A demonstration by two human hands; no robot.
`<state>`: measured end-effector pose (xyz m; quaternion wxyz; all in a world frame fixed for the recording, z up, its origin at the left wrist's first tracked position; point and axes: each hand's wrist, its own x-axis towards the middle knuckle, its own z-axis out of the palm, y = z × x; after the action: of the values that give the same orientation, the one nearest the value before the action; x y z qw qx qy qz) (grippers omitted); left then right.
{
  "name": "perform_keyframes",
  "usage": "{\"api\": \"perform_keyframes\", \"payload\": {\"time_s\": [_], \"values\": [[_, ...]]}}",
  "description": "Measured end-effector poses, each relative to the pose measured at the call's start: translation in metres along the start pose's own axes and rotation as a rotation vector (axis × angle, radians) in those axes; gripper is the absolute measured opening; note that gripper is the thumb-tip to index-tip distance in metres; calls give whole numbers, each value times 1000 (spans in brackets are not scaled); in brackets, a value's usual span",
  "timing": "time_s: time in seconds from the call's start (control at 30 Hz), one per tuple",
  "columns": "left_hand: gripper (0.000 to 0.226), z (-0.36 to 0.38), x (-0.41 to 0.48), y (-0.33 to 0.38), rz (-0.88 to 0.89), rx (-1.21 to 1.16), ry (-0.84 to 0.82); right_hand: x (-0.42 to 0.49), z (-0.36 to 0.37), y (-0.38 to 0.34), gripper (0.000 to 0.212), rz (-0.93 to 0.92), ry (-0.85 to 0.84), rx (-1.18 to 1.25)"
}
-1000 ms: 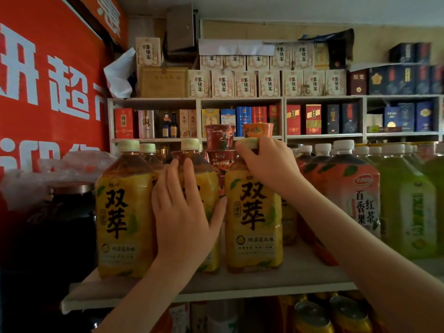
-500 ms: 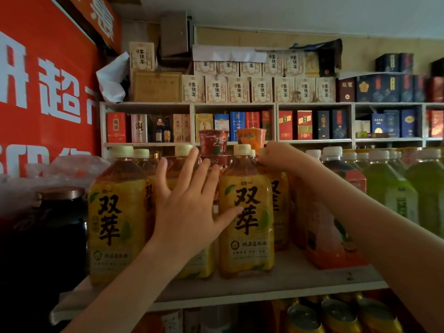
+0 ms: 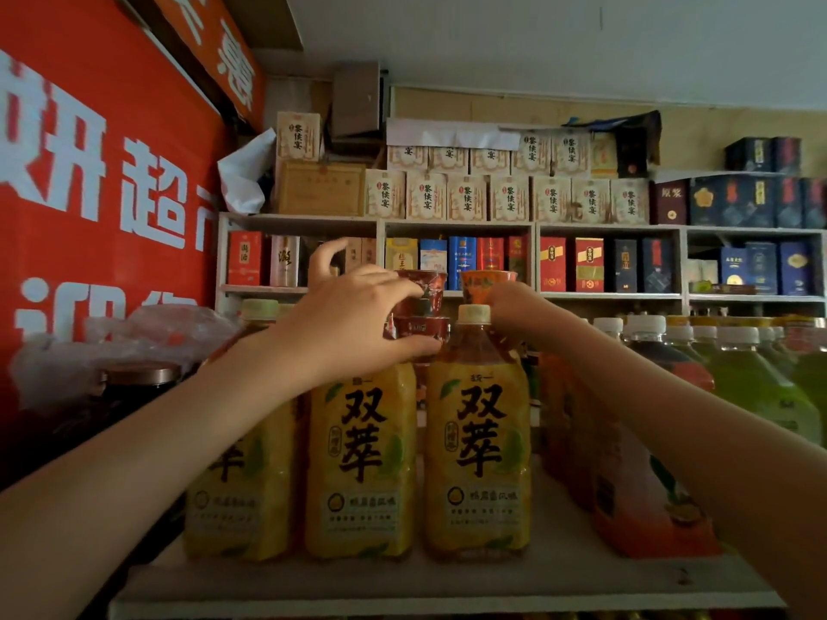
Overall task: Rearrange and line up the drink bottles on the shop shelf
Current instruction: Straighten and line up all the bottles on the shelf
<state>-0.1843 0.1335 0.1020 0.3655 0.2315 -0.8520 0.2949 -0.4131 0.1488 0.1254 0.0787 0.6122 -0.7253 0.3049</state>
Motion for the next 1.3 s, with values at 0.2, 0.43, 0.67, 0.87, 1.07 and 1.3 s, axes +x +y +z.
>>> {"api": "perform_keyframes", "payload": {"time_s": [0.2,0.43,0.67,0.87,1.07,1.3], "values": [[71,4,12,-10,-123,-185,-266,10,-11,-5,22,-66,-172,50],[48,11,33,-20,-177,-390,-317,24,-13,15,38,-18,8,-161],[32,22,35,-23,-159,-425,-288,43,13,18,15,188,-89,-27],[34,25,33,-22,-181,-484,-263,64,21,26,22,152,96,-110],[35,24,32,-20,-197,-513,-268,85,26,22,22,131,93,-59],[34,23,30,-20,-194,-493,-240,90,29,10,54,82,-32,-183]]}}
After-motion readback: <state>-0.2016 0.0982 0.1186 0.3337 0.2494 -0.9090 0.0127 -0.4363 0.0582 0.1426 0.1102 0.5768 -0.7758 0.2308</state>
